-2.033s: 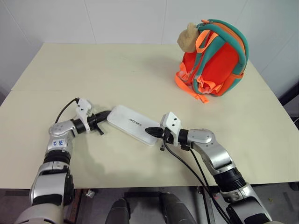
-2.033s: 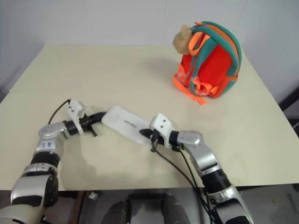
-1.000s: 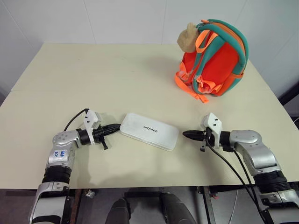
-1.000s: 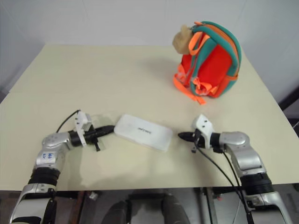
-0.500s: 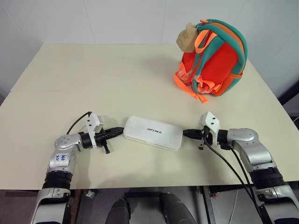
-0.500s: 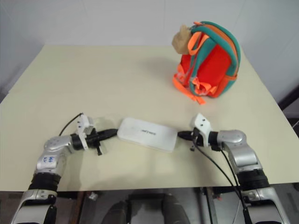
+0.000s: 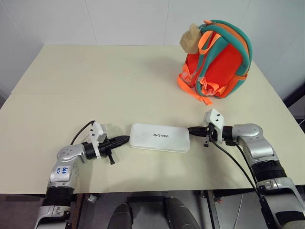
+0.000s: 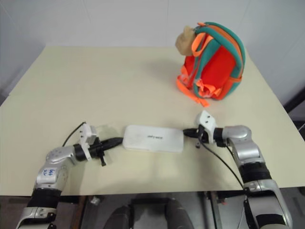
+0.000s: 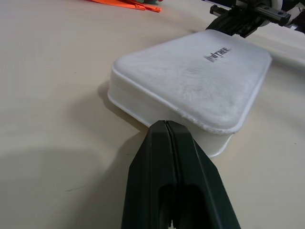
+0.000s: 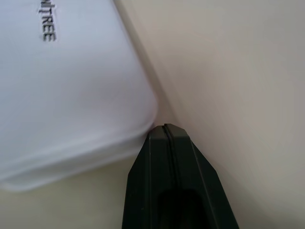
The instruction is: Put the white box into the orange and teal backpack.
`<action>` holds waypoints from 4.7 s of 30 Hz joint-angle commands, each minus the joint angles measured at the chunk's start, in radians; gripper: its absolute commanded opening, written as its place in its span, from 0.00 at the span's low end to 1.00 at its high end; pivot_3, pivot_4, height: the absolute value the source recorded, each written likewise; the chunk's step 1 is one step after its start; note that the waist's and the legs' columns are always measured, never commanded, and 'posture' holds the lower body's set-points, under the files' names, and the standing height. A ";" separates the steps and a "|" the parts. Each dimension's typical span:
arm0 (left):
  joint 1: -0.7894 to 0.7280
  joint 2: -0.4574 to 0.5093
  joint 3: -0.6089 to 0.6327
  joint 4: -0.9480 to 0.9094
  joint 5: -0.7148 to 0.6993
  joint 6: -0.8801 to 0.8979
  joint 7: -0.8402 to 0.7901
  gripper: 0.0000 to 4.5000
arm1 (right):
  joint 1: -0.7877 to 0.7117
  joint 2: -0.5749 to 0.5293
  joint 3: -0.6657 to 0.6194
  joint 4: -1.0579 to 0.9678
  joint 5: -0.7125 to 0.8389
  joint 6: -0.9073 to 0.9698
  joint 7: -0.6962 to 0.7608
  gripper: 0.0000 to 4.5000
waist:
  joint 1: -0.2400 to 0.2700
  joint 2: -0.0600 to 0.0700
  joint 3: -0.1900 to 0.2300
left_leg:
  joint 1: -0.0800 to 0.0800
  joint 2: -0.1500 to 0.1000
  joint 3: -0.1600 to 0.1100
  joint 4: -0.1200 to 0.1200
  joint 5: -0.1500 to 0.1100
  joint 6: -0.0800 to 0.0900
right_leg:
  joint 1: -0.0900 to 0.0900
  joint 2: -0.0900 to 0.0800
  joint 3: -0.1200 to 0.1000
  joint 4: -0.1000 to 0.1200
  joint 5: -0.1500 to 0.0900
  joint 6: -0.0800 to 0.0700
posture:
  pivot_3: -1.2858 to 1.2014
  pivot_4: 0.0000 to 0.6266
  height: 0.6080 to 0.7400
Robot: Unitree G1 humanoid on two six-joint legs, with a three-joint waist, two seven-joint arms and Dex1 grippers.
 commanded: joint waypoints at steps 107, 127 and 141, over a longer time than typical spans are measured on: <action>-0.288 0.147 -0.055 -0.010 -0.325 1.079 0.090 1.00 | 0.018 -0.305 -0.046 -0.532 0.337 0.995 -0.035 1.00 | 0.010 0.004 0.002 | -0.003 0.000 0.000 -0.014 -0.004 0.000 | -0.002 -0.001 -0.001 -0.016 -0.003 -0.001 | 0.52 0.24 1.00; -0.352 0.031 -0.152 0.075 -0.342 1.173 0.065 1.00 | 0.027 -0.240 0.021 -0.532 0.338 0.945 -0.065 1.00 | 0.049 0.005 0.002 | -0.002 0.000 0.000 -0.009 -0.004 0.000 | -0.001 -0.001 -0.001 -0.013 -0.003 -0.001 | 0.52 0.24 1.00; -0.455 0.017 -0.108 0.181 -0.420 1.364 0.011 1.00 | 0.051 -0.227 0.032 -0.506 0.318 0.860 -0.062 1.00 | 0.041 0.005 0.002 | -0.002 -0.001 0.000 -0.006 -0.004 0.000 | -0.002 -0.001 -0.001 -0.009 -0.003 -0.001 | 0.52 0.24 1.00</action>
